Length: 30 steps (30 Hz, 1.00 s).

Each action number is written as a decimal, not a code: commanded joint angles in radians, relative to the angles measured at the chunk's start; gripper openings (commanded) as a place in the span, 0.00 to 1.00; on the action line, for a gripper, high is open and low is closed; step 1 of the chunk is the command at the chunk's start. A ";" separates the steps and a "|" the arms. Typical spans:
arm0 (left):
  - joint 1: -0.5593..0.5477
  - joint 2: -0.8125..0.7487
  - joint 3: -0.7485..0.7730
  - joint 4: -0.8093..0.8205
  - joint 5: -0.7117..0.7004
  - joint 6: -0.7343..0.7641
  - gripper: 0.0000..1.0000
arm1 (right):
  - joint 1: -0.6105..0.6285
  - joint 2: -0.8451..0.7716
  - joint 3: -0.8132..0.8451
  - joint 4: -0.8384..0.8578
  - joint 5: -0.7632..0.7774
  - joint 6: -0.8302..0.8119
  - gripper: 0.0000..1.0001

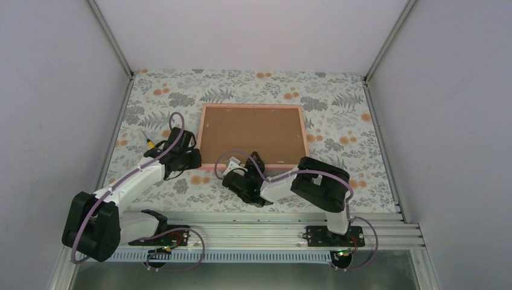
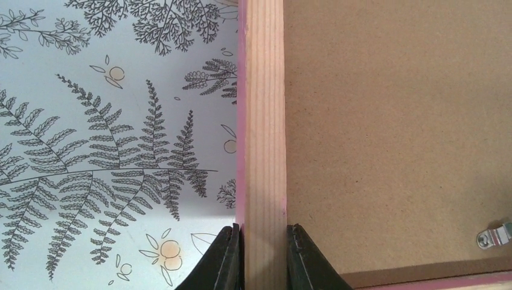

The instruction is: Take the photo out of the frame

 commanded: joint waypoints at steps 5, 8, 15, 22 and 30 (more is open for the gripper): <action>0.000 -0.050 0.094 0.031 -0.020 -0.018 0.14 | 0.013 -0.151 0.053 -0.092 0.032 0.017 0.04; 0.000 -0.079 0.122 0.012 -0.041 -0.013 0.22 | 0.016 -0.204 0.093 -0.193 0.006 0.039 0.04; 0.004 -0.185 0.248 -0.066 -0.167 -0.009 0.45 | 0.016 -0.297 0.255 -0.507 -0.085 0.137 0.04; 0.005 -0.339 0.353 -0.129 -0.287 -0.016 0.60 | 0.016 -0.359 0.404 -0.719 -0.190 0.194 0.04; 0.004 -0.494 0.328 -0.140 -0.330 -0.038 0.66 | 0.014 -0.387 0.538 -0.793 -0.253 0.213 0.04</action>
